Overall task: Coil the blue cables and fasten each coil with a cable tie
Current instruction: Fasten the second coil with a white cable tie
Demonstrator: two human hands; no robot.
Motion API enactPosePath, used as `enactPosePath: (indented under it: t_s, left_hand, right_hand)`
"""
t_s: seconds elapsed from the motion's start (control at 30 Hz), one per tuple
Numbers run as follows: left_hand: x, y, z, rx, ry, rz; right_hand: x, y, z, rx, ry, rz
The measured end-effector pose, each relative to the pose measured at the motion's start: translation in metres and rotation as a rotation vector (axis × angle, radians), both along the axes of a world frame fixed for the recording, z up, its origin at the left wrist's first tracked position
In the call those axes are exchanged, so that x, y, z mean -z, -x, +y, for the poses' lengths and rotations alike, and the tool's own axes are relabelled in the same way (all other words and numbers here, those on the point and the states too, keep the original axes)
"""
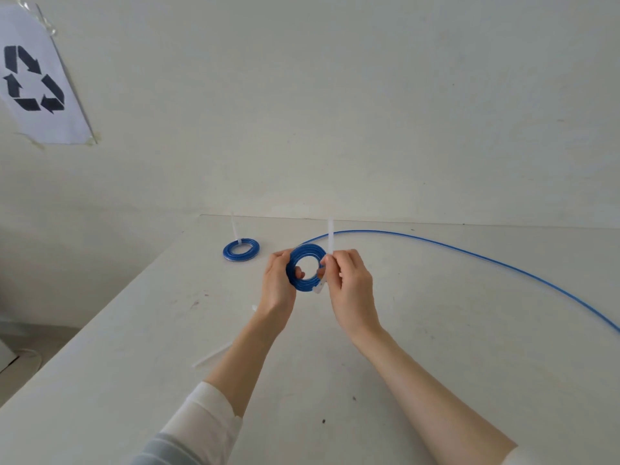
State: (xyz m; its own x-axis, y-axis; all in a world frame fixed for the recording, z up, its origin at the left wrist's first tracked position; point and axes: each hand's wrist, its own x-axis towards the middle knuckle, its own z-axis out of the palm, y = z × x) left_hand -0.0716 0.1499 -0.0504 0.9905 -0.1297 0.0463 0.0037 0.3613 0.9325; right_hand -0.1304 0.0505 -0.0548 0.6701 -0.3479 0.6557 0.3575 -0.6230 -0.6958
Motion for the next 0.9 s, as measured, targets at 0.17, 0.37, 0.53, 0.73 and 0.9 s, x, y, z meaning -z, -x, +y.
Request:
enactPosePath:
  t_s: [0.17,0.37,0.53,0.73,0.9]
  left_hand:
    - [0.001,0.008,-0.011,-0.048,0.087,-0.009]
    - [0.004,0.013,-0.021,-0.062,0.077,-0.032]
    - [0.015,0.019,-0.033,-0.040,0.054,0.006]
    - [0.015,0.017,-0.030,0.086,0.162,0.007]
    - [0.007,0.014,-0.025,0.006,-0.071,-0.088]
  right_hand:
    - [-0.002,0.000,-0.008,0.302,-0.016,0.163]
    - [-0.005,-0.004,-0.013,0.343,-0.130,0.268]
    - [-0.008,-0.009,0.001,0.215,-0.450,0.256]
    - [-0.005,-0.003,0.005,0.013,-0.499,0.235]
    - [-0.012,0.002,-0.009,-0.194,-0.232,0.304]
